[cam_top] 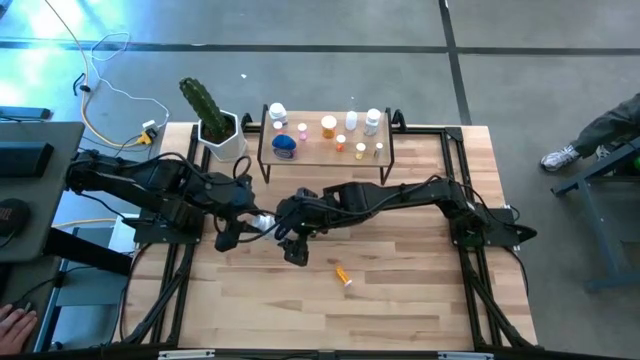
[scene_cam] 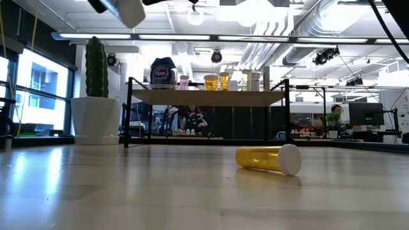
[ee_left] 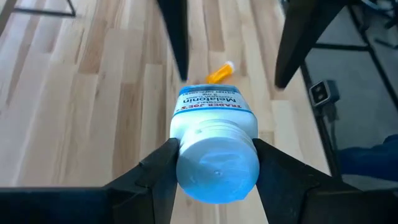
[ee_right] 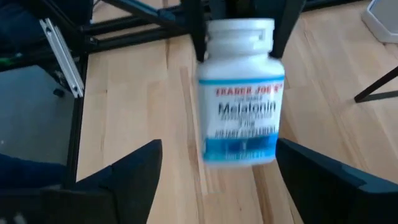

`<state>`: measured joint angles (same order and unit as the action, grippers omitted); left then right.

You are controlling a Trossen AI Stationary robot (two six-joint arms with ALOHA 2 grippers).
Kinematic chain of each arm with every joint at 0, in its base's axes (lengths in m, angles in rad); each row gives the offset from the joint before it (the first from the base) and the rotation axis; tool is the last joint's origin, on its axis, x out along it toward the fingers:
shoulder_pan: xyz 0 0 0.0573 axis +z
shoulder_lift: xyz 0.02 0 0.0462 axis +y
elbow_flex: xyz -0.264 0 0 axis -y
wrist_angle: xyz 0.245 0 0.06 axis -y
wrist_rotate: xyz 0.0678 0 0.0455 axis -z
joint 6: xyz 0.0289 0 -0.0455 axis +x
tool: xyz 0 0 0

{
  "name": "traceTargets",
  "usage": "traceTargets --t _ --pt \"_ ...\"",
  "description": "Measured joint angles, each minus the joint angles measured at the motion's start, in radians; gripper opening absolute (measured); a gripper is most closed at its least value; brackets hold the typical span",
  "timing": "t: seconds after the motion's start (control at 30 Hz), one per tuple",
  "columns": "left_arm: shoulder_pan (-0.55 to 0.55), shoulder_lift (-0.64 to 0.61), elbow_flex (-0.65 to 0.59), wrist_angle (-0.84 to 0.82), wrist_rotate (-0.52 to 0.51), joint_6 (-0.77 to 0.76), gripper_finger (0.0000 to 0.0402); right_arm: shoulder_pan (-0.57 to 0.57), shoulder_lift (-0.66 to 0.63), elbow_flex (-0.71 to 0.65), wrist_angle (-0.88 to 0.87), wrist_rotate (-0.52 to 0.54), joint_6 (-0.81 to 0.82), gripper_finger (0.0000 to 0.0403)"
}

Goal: Pick and place medicine bottles onto shelf by color
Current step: Put the white large pill bottle on the shelf

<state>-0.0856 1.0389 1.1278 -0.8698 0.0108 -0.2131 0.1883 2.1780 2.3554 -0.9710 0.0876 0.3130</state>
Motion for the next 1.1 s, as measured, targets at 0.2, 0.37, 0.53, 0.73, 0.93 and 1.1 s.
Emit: traceTargets --t 0.2,0.37,0.53,0.73,0.93,1.1 --pt "0.0 0.0 0.0 -0.054 -0.038 -0.02 0.0169 -0.022 -0.025 0.0 -0.039 -0.002 -0.034 0.0305" --pt "0.0 0.0 0.0 -0.086 -0.053 -0.057 0.0168 -0.035 -0.067 0.0 -0.053 0.001 -0.101 0.0305" --pt "0.0 0.0 0.0 -0.089 -0.06 -0.073 0.0168 -0.042 -0.13 0.0 -0.105 0.022 -0.169 0.0304" --pt "0.0 0.0 0.0 -0.093 -0.101 -0.114 0.0168 -0.064 -0.208 0.001 -0.199 0.042 -0.218 0.0304" --pt "-0.008 0.02 0.051 -0.106 -0.134 -0.135 0.0168 -0.079 -0.286 0.001 -0.289 0.088 -0.286 0.0304" --pt "-0.041 0.081 0.135 -0.117 -0.177 -0.119 0.0168 -0.093 -0.344 0.001 -0.346 0.098 -0.326 0.0304"
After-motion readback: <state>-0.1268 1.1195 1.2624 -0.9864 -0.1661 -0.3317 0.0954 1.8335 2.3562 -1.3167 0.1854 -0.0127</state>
